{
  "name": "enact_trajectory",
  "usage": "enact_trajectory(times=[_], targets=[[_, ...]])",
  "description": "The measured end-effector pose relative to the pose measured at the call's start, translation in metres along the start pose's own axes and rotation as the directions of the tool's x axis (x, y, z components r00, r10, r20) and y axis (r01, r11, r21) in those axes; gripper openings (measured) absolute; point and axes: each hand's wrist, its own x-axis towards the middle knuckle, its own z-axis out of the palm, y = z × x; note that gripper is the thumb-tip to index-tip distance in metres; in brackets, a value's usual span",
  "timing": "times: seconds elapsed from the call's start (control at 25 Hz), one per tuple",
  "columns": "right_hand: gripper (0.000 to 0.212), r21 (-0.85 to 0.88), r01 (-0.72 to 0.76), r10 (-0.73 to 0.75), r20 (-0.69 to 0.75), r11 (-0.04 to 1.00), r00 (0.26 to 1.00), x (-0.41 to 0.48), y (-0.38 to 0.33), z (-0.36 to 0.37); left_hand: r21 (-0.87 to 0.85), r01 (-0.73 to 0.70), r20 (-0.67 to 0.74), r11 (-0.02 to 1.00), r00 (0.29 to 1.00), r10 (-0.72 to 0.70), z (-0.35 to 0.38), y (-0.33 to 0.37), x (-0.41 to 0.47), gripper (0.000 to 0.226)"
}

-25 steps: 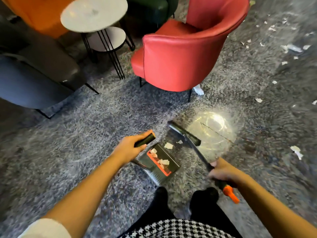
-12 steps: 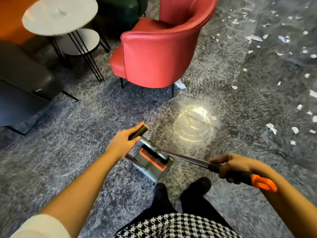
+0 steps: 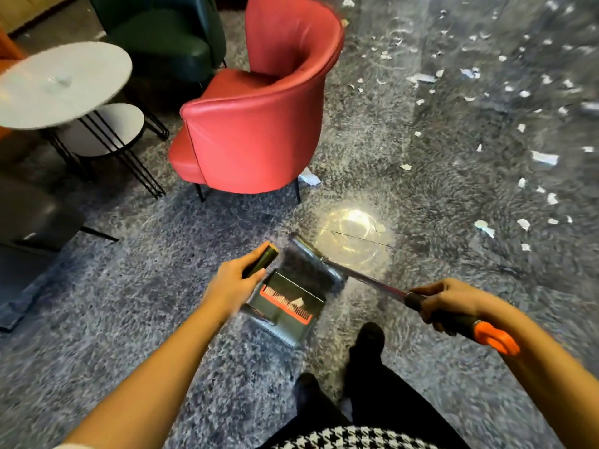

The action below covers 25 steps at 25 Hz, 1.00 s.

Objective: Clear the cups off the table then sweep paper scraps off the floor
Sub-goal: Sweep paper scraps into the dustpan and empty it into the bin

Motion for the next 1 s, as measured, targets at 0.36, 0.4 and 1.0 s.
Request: enact_trajectory(times=[0.36, 0.4, 1.0], targets=[[0.026, 0.132, 0.060, -0.038, -0.163, 0.989, 0.986, 0.083, -0.059, -0.119, -0.120, 0.006, -0.199, 0.993, 0.980, -0.029, 0.027, 0.055, 0.123, 0.058], [0.025, 0.133, 0.071, -0.049, -0.163, 0.989, 0.985, 0.100, -0.070, -0.136, -0.115, 0.006, -0.215, 0.993, 0.976, -0.031, 0.030, 0.061, 0.140, 0.057], [0.013, -0.286, 0.181, -0.202, -0.046, 0.941, 0.978, 0.348, -0.295, -0.287, -0.110, 0.150, -0.191, 0.983, 0.967, -0.169, 0.028, 0.141, 0.360, 0.066]])
